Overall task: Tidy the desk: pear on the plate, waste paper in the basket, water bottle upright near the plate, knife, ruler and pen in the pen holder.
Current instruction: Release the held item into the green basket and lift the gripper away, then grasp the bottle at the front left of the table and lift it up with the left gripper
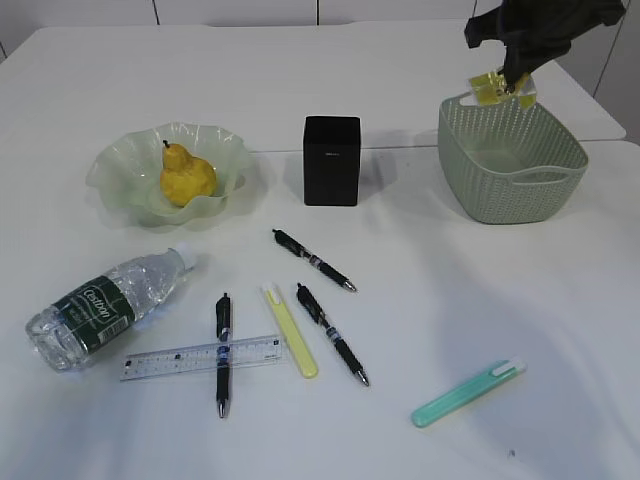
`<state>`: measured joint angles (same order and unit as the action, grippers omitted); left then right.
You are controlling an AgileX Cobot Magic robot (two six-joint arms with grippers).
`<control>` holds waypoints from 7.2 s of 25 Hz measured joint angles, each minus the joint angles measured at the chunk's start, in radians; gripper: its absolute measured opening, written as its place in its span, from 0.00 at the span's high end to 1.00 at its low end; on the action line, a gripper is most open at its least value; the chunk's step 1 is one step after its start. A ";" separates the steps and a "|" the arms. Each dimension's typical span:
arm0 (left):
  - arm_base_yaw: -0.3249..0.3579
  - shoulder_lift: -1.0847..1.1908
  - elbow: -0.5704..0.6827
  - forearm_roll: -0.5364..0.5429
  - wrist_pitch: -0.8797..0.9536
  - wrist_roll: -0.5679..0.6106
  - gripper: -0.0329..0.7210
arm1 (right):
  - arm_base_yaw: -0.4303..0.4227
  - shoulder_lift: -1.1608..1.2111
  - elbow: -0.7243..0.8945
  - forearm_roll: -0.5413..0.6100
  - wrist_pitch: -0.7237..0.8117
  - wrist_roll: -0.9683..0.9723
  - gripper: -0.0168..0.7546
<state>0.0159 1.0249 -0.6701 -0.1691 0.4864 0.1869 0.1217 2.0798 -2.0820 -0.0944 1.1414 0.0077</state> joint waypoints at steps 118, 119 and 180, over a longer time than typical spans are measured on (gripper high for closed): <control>-0.136 0.568 -0.780 -0.007 0.708 0.213 0.17 | -0.147 -0.974 1.481 -0.064 -0.770 0.081 0.31; -0.158 0.597 -0.812 0.006 0.708 0.219 0.17 | -0.147 -0.974 1.481 -0.064 -0.772 0.081 0.31; -0.280 1.084 -1.004 0.118 0.707 0.248 0.12 | -0.147 -0.952 1.481 -0.016 -0.784 0.089 0.31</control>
<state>-0.2637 2.1088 -1.6740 -0.0511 1.1934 0.4350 -0.0251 1.1282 -0.6012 -0.1108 0.3569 0.0967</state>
